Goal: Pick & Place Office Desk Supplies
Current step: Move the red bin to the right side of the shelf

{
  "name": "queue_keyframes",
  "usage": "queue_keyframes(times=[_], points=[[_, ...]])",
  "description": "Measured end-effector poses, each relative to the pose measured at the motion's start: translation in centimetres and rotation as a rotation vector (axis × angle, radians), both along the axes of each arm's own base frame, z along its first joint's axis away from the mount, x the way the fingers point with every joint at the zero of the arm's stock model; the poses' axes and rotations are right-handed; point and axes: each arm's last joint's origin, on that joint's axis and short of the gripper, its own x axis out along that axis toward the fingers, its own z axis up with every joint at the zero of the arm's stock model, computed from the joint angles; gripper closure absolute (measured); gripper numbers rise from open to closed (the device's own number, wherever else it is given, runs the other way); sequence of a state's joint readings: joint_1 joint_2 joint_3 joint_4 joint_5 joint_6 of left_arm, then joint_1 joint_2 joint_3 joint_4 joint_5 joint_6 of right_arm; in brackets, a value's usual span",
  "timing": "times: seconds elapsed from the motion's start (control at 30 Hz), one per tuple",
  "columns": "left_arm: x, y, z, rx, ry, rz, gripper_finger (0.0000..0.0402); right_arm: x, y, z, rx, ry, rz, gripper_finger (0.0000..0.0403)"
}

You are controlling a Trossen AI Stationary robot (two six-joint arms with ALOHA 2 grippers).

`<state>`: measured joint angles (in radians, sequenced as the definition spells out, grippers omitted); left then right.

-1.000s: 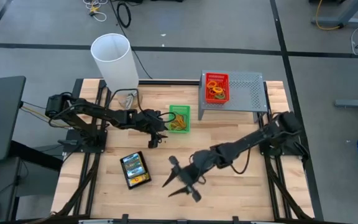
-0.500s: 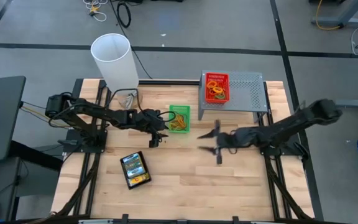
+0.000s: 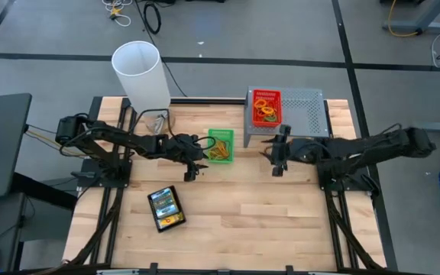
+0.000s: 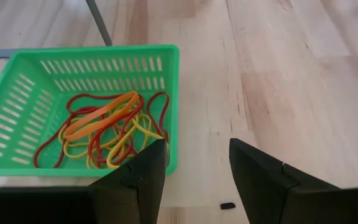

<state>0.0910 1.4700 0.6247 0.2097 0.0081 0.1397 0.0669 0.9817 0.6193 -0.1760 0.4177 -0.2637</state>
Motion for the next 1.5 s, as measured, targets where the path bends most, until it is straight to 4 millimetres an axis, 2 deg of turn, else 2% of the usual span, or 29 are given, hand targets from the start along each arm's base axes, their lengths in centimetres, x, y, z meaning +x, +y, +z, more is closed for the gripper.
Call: queue_keyframes(times=[0.23, 0.37, 0.47, 0.73, 0.93, 1.07, 1.23, 1.4, 1.5], points=[[0.0, 0.0, 0.0, 0.027, 0.0, -0.02, 0.022, -0.9, -2.6, 5.0, -0.005, 0.153, -0.086, 0.0213], [0.0, -0.1, 0.0, 0.023, -0.002, -0.047, 0.022, -1.7, -4.5, 6.8, 0.029, 0.236, -0.143, 0.0213], [0.0, -0.1, 0.0, 0.025, -0.003, -0.055, 0.022, -1.6, -5.9, 6.6, 0.061, 0.325, -0.159, 0.0213], [0.0, -0.1, 0.0, 0.026, -0.003, -0.057, 0.022, 0.2, -8.8, 5.7, 0.104, 0.444, -0.144, 0.0213], [0.0, -0.1, 0.0, 0.015, -0.004, -0.068, 0.022, 1.0, -10.4, 4.0, 0.123, 0.56, -0.153, 0.0217], [0.0, -0.1, 0.0, 0.013, -0.005, -0.067, 0.022, 1.3, -10.8, 3.5, 0.121, 0.588, -0.158, 0.0248], [0.0, -0.1, 0.0, 0.01, -0.004, -0.065, 0.022, 1.1, -10.8, 3.7, 0.091, 0.628, -0.169, 0.0319], [0.0, -0.1, 0.0, 0.01, -0.004, -0.065, 0.022, 0.9, -10.7, 5.4, 0.082, 0.647, -0.185, 0.038], [0.0, -0.1, 0.0, 0.009, -0.004, -0.064, 0.022, 0.5, -10.7, 6.5, 0.075, 0.677, -0.208, 0.0388]])
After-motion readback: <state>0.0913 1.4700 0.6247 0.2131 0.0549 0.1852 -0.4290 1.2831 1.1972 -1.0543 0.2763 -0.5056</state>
